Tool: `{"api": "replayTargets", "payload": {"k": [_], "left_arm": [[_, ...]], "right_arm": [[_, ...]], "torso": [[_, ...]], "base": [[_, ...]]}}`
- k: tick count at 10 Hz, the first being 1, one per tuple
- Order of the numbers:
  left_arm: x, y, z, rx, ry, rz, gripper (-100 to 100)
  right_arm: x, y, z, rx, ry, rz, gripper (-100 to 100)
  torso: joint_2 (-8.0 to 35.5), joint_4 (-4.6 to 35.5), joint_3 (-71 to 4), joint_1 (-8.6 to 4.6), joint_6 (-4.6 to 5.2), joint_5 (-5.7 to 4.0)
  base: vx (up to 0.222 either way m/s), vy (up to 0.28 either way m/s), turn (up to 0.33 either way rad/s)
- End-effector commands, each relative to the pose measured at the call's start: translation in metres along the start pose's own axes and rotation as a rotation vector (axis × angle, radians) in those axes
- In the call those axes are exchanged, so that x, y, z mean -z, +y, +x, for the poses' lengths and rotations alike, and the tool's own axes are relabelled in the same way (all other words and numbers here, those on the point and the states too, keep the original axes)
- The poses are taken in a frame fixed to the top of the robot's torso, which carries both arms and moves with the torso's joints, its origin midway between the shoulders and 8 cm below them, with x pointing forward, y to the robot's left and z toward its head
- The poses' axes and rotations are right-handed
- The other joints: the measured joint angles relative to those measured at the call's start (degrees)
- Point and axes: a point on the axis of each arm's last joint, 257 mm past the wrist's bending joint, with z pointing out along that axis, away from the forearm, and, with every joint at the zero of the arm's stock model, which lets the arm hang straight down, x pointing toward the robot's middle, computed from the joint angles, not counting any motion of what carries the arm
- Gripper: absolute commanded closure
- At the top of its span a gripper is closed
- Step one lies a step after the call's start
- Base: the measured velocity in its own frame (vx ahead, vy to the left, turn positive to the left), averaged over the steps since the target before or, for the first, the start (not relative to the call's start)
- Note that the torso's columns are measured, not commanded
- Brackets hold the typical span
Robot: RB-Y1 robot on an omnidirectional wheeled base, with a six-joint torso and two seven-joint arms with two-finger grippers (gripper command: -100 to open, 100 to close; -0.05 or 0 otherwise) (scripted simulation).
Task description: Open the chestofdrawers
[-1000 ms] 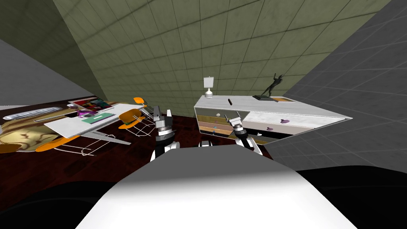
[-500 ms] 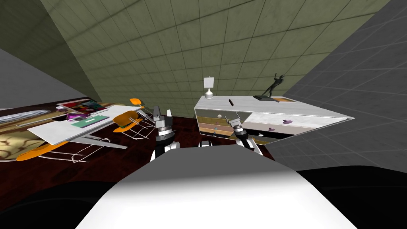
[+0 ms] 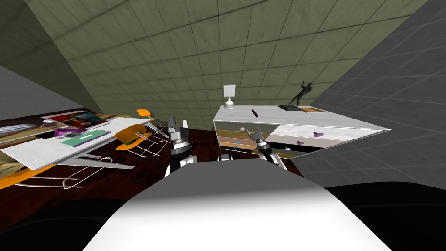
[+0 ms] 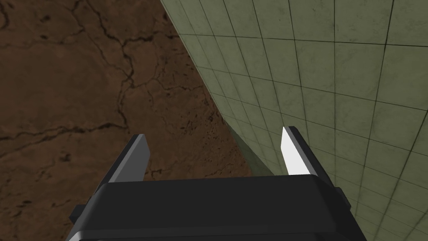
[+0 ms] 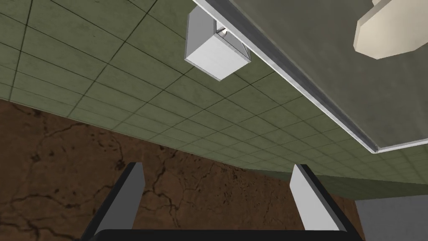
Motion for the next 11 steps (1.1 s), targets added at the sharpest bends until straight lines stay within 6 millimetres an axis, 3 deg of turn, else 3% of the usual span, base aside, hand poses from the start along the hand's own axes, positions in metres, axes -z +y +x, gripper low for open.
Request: {"api": "replayTargets", "payload": {"k": [1, 7, 11], "left_arm": [[0.000, 0.000, 0.000, 0.000, 0.000, 0.000, 0], [0.000, 0.000, 0.000, 0.000, 0.000, 0.000, 0], [0.000, 0.000, 0.000, 0.000, 0.000, 0.000, 0]], "right_arm": [[0.011, 0.009, 0.017, 0.089, 0.043, -0.025, -100], [0.034, 0.026, 0.050, 0.246, 0.124, -0.079, -100], [0.064, 0.048, 0.081, 0.370, 0.212, -0.141, -100]], "torso": [[0.1, 0.0, 0.0, 0.03, -0.02, 0.01], [-0.1, 0.0, 0.0, 0.17, 0.00, 0.05], [0.0, 0.0, 0.0, 0.09, -0.01, 0.03]], "base": [[0.093, 0.064, -0.061], [0.079, 0.064, -0.058], [0.104, 0.073, -0.074]]}}
